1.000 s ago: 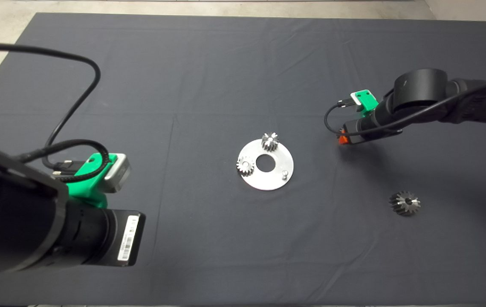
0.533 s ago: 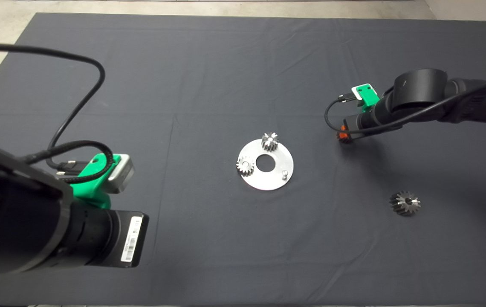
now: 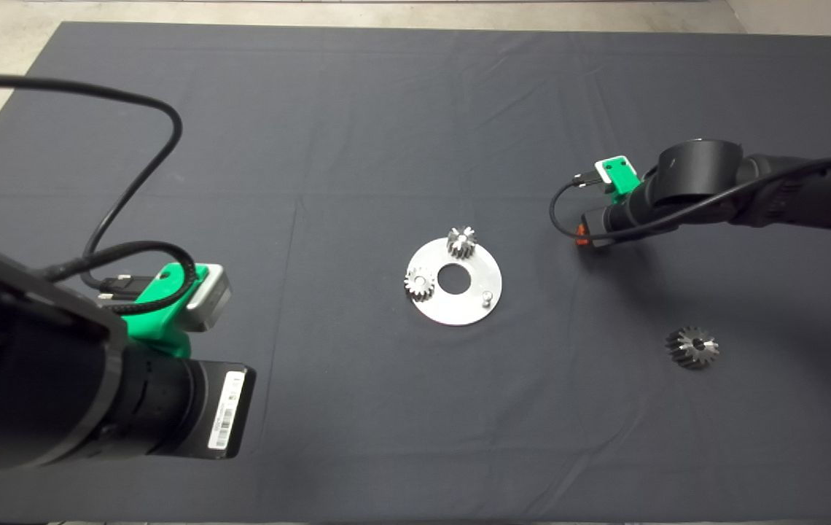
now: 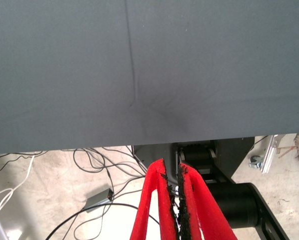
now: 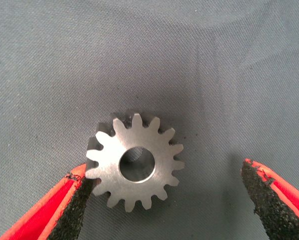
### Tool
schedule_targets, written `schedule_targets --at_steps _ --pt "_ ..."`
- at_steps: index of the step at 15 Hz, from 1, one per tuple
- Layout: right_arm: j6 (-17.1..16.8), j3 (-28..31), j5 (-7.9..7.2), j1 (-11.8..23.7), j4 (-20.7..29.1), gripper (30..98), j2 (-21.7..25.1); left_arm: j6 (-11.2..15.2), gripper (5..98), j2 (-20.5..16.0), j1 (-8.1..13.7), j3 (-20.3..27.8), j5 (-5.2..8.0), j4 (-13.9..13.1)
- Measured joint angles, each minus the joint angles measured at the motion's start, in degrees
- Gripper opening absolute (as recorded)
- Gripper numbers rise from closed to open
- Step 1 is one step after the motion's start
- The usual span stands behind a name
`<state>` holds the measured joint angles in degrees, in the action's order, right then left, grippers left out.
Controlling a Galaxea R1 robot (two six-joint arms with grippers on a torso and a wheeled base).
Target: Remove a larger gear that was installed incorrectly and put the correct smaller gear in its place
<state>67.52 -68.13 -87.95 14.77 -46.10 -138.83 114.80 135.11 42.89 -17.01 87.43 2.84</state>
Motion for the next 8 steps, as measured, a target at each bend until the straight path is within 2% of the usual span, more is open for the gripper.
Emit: schedule_targets --at_steps 5,8 --pt "-0.1 -2.6 -1.87 0.3 -0.5 78.2 -2.7 0.0 5.3 0.1 0.0 0.0 0.0 0.0" --pt "-0.1 -2.6 -2.13 0.0 -1.9 77.9 -3.2 0.0 5.3 0.6 0.0 -0.2 0.02 0.0"
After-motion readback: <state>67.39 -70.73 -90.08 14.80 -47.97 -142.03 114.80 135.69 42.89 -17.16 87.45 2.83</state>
